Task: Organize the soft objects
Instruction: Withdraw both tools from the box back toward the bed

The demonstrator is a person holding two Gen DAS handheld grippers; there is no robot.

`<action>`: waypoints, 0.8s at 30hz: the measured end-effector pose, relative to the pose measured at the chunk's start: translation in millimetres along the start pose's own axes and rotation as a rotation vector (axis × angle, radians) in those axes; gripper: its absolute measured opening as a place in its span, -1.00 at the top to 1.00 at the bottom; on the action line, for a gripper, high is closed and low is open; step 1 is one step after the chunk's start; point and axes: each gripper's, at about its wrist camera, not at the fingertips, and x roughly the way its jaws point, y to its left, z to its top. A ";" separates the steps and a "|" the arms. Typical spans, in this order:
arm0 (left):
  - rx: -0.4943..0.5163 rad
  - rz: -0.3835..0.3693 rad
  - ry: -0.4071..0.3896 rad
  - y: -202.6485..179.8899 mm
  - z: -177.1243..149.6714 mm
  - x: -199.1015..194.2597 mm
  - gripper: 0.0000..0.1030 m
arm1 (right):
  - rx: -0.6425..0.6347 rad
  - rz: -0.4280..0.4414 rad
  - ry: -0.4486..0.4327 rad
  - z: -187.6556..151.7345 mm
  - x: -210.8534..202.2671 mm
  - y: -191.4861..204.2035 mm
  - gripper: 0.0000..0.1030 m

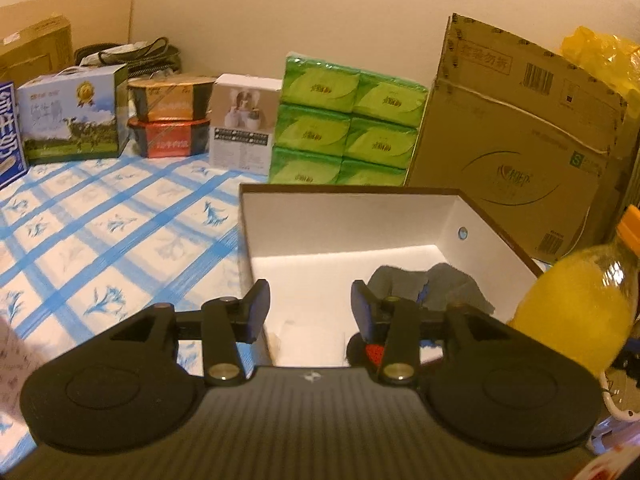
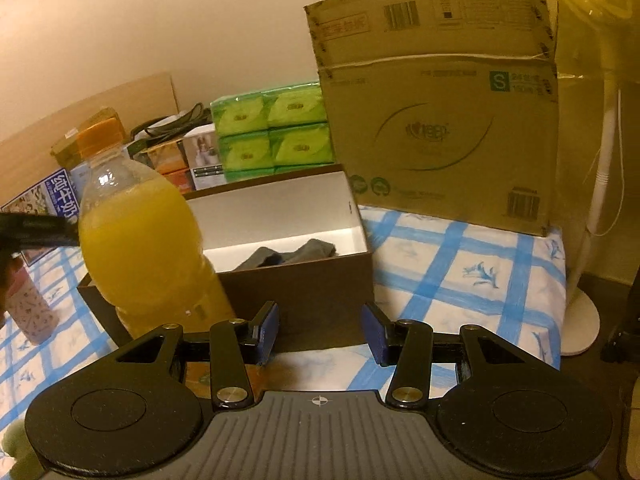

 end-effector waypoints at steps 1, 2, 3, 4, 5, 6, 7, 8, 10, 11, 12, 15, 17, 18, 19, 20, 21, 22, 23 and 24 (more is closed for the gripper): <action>-0.005 0.010 0.002 1.6 -2.9 -4.4 0.22 | -0.001 -0.003 -0.001 0.6 -0.8 -0.6 0.08; -0.010 0.019 0.006 3.2 -6.1 -9.3 0.22 | -0.001 -0.002 -0.001 1.2 -2.0 -1.0 0.08; -0.015 0.028 0.011 5.3 -10.1 -15.6 0.22 | 0.002 0.000 0.000 1.6 -2.8 -1.3 0.08; -0.021 0.035 0.014 6.7 -13.5 -21.5 0.22 | 0.005 0.003 0.001 2.1 -3.6 -1.7 0.08; -0.024 0.041 0.019 7.9 -16.8 -26.8 0.22 | 0.009 0.007 0.003 2.6 -4.5 -1.8 0.08; -0.027 0.050 0.023 9.2 -21.1 -34.7 0.22 | 0.009 0.010 0.004 3.1 -5.6 -1.3 0.08; -0.029 0.060 0.024 9.7 -24.7 -42.0 0.22 | 0.009 0.014 0.005 3.6 -6.9 -0.6 0.08; -0.032 0.069 0.025 10.2 -27.7 -48.7 0.22 | 0.007 0.018 0.004 3.6 -9.1 0.9 0.08; -0.045 0.087 0.024 12.9 -35.9 -66.6 0.22 | 0.000 0.028 0.006 3.7 -13.4 3.9 0.08; -0.053 0.095 0.024 13.9 -38.9 -73.9 0.22 | -0.002 0.031 0.005 3.4 -15.4 5.5 0.08; -0.062 0.107 0.025 15.1 -43.1 -83.0 0.22 | -0.005 0.037 0.006 2.8 -18.2 7.4 0.08; -0.076 0.149 0.023 16.3 -55.6 -109.0 0.22 | -0.011 0.057 0.018 1.2 -23.9 12.6 0.08; -0.084 0.188 0.024 16.7 -64.8 -126.3 0.22 | -0.015 0.079 0.032 -0.9 -27.5 17.0 0.08; -0.087 0.203 0.022 16.7 -69.4 -134.7 0.22 | -0.018 0.090 0.037 -2.4 -29.1 19.3 0.08; -0.093 0.220 0.022 17.2 -73.8 -142.2 0.22 | -0.022 0.102 0.045 -4.4 -30.7 22.3 0.08; -0.100 0.235 0.024 18.3 -78.0 -148.9 0.22 | -0.025 0.115 0.052 -6.5 -32.2 25.2 0.08; -0.109 0.254 0.026 19.0 -83.2 -156.7 0.22 | -0.030 0.129 0.060 -8.9 -33.0 28.3 0.08; -0.117 0.267 0.026 19.7 -86.9 -162.4 0.22 | -0.035 0.143 0.069 -11.5 -33.8 31.6 0.08; -0.127 0.282 0.029 20.3 -91.5 -168.5 0.22 | -0.039 0.156 0.079 -14.1 -34.2 35.2 0.08; -0.138 0.300 0.032 20.6 -96.4 -174.6 0.22 | -0.045 0.168 0.091 -17.0 -34.3 39.1 0.08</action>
